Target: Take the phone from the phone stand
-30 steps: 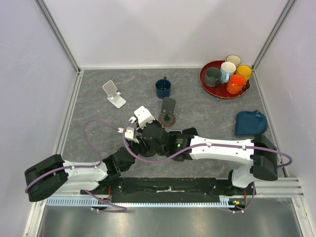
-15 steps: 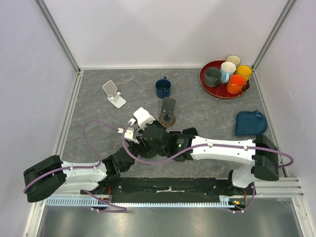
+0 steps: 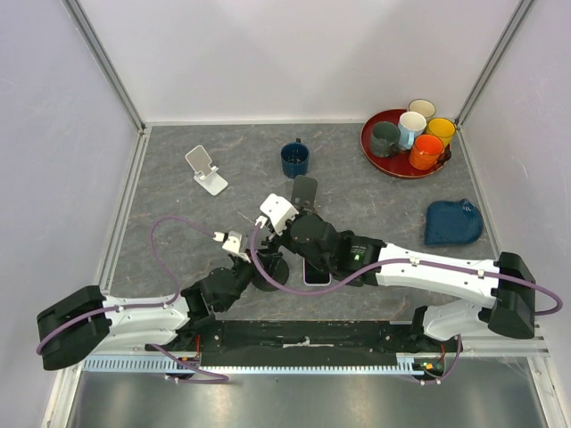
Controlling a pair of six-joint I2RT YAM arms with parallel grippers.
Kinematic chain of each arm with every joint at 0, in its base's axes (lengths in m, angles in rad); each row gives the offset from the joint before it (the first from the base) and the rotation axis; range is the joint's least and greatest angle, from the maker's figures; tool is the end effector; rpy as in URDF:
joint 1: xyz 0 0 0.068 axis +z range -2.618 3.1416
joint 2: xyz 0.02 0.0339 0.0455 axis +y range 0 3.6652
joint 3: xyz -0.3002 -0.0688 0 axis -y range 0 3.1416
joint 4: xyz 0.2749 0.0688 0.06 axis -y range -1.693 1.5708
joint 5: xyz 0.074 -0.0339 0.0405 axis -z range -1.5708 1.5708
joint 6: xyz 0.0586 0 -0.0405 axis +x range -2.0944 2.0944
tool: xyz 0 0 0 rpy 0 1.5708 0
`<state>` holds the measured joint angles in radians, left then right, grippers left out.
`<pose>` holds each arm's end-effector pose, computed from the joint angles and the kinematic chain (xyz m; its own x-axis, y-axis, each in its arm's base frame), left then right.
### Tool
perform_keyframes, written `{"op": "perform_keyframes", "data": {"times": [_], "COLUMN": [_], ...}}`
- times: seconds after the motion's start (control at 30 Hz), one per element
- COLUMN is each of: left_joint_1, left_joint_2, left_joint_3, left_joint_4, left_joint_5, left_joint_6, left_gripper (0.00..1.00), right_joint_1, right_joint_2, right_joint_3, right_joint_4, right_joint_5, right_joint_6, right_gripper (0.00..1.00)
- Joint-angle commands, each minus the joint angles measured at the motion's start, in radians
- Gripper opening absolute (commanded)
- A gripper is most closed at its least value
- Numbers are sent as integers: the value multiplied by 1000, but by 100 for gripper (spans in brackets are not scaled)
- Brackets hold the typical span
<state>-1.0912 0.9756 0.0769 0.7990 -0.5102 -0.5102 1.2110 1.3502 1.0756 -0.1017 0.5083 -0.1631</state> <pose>0.1150 -0.1592 0.1719 -0.3087 -0.3301 -0.8921 0.4575 0.7707 -0.4435 0.1505 0.3191 0.3436 -0.0208 -0.4581 -0.8886 -0.6705 0.6657 -0.3275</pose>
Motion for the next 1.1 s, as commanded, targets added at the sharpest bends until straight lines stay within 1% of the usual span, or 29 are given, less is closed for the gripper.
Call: {"op": "perform_keyframes", "data": {"times": [0.0, 0.07, 0.23, 0.3, 0.33, 0.37, 0.43, 0.47, 0.5, 0.53, 0.57, 0.6, 0.77, 0.93, 1.0, 1.07], "left_joint_1": [36, 36, 36, 36, 36, 36, 36, 36, 36, 36, 36, 36, 36, 34, 36, 36], "left_joint_2": [-20, -20, 12, 18, 17, 11, 2, 0, -5, -6, -8, -14, -37, -74, -84, -84], "left_joint_3": [-75, -75, -75, -75, -75, -75, -75, -75, -75, -75, -75, -75, -92, -83, -80, -78], "left_joint_4": [-30, -32, 20, 37, 40, 51, 63, 65, 68, 72, 74, 74, 72, 69, 69, 69], "left_joint_5": [-145, -136, -85, -76, -67, -64, -45, -41, -34, -24, -19, -16, -14, -25, -27, -24], "left_joint_6": [-88, -83, -37, -25, -21, -16, 2, 9, 18, 24, 30, 38, 65, 159, 206, 223], "left_gripper": [2, 2, 2, 14, 21, 35, 50, 60, 64, 67, 73, 75, 77, 77, 76, 71], "right_joint_1": [-10, -8, 19, 35, 51, 59, 82, 90, 96, 111, 116, 123, 160, 199, 205, 205], "right_joint_2": [-68, -69, -31, -14, 4, 12, 30, 35, 44, 47, 53, 64, 102, 151, 170, 178], "right_joint_3": [-3, -12, -14, -3, 15, 24, 55, 63, 78, 84, 90, 99, 125, 164, 176, 181], "right_joint_4": [-35, 0, 65, 71, 69, 66, 57, 56, 56, 56, 57, 60, 53, 27, 22, 19], "right_joint_5": [50, 107, 110, 131, 147, 186, 232, 249, 281, 288, 291, 302, 320, 358, 368, 363], "right_joint_6": [14, 66, 114, 129, 134, 138, 160, 160, 192, 192, 192, 191, 203, 231, 237, 240], "right_gripper": [0, 0, 0, 0, 0, 0, 0, 0, 0, 0, 0, 0, 0, 0, 0, 0]}}
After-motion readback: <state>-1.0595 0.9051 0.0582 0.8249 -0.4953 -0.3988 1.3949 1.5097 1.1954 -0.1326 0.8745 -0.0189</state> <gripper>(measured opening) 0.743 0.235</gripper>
